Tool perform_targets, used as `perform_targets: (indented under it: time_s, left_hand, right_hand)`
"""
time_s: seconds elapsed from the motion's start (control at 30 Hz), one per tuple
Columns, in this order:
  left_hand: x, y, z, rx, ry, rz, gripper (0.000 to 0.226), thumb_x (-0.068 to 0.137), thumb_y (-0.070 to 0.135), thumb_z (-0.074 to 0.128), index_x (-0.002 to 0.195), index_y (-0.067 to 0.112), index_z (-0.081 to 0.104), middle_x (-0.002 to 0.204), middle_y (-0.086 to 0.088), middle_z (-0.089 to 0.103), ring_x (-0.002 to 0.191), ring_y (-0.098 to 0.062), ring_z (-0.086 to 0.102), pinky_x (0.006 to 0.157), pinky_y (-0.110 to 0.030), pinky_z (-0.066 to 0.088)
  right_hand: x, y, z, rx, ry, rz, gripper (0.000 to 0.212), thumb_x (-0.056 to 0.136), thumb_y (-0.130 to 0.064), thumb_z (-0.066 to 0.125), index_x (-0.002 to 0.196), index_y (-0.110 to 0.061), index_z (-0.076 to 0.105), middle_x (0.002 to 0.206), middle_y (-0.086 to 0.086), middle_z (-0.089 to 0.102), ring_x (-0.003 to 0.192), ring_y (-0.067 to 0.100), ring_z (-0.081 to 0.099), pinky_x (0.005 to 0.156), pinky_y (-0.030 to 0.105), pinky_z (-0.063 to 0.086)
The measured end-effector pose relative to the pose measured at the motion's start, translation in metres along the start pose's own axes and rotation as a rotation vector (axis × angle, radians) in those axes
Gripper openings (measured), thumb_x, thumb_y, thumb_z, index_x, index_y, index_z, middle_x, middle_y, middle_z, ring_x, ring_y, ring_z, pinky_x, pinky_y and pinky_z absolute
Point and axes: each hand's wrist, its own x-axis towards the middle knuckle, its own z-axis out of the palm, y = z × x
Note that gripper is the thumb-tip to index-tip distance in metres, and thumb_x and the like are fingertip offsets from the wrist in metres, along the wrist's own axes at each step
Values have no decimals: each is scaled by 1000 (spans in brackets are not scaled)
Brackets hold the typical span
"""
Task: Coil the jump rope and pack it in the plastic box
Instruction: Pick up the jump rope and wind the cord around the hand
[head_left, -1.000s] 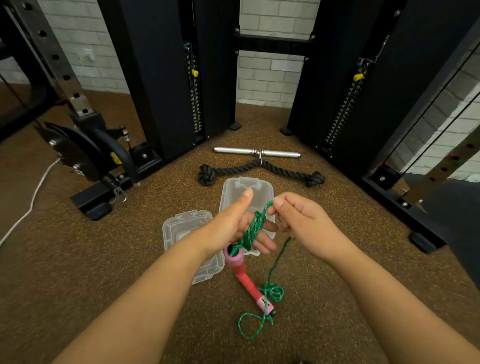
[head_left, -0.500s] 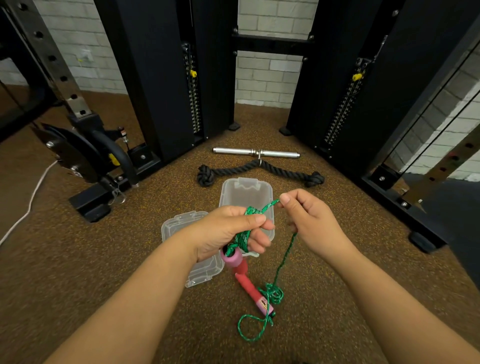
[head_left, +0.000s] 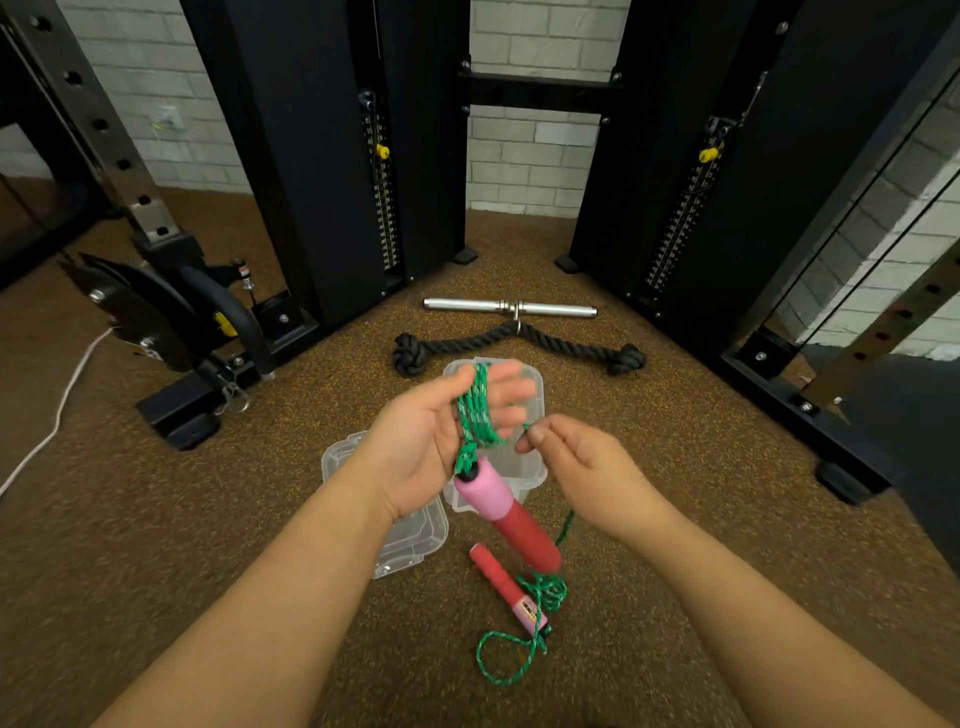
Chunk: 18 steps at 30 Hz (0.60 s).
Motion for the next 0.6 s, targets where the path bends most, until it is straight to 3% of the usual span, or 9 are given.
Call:
perform_targets:
  time_s: [0.1, 0.2, 0.27, 0.33, 0.4, 0.43, 0.53, 0.6]
  left_hand:
    - [2, 1, -4, -105, 63, 46, 49, 100, 32, 25, 128, 2, 52, 119, -14, 68, 104, -19, 68, 92, -30, 51]
    - [6, -2, -8, -87, 127, 73, 58, 100, 42, 21, 138, 4, 41, 129, -14, 62, 115, -20, 62, 103, -33, 41]
    - [8, -5, -11, 68, 144, 59, 64, 98, 49, 15, 141, 7, 36, 132, -10, 59, 118, -17, 59, 109, -34, 35]
    - [6, -8, -9, 309, 139, 40, 67, 97, 52, 9, 144, 11, 33, 136, -5, 57, 117, -9, 58, 107, -24, 35]
    - [3, -12, -3, 521, 119, 17, 71, 95, 54, 5, 146, 13, 31, 139, -3, 53, 112, 2, 56, 92, -7, 40]
    - [2, -14, -2, 580, 104, 1, 76, 90, 60, 5, 146, 15, 31, 140, -1, 53, 112, 3, 55, 91, -5, 40]
    - [4, -23, -8, 743, 66, -67, 102, 68, 89, 13, 141, 23, 42, 143, 2, 51, 129, -7, 46, 115, -36, 28]
    - [5, -25, -12, 805, 6, -108, 104, 65, 93, 12, 130, 25, 56, 133, 1, 60, 126, -11, 51, 115, -46, 26]
  right_hand:
    - [-5, -4, 2, -80, -92, 41, 24, 99, -27, 44, 86, -25, 65, 55, -16, 47, 54, -7, 48, 55, 15, 35]
    - [-9, -11, -2, -182, -192, 39, 30, 98, -35, 42, 84, -23, 65, 60, -9, 49, 59, 6, 48, 64, 31, 42]
    - [-12, -19, -3, -232, -231, -26, 33, 97, -39, 42, 79, -23, 64, 62, -10, 52, 64, 9, 51, 68, 33, 44]
    - [-15, -27, -5, -231, -234, -106, 35, 96, -43, 43, 74, -24, 64, 62, -9, 56, 65, 9, 55, 68, 33, 45]
    - [-17, -33, -8, -161, -217, -153, 37, 95, -42, 45, 73, -21, 66, 61, -6, 57, 62, 12, 56, 64, 33, 45]
    - [-17, -36, -10, -118, -213, -169, 35, 96, -40, 46, 74, -20, 66, 61, -6, 57, 60, 11, 54, 63, 33, 45]
    - [-16, -42, -17, -30, -193, -205, 26, 95, -33, 49, 78, -25, 67, 69, -9, 62, 65, 7, 57, 65, 31, 46]
    - [-15, -43, -23, 47, -142, -184, 23, 95, -27, 49, 81, -25, 67, 78, -5, 68, 72, 8, 63, 66, 24, 49]
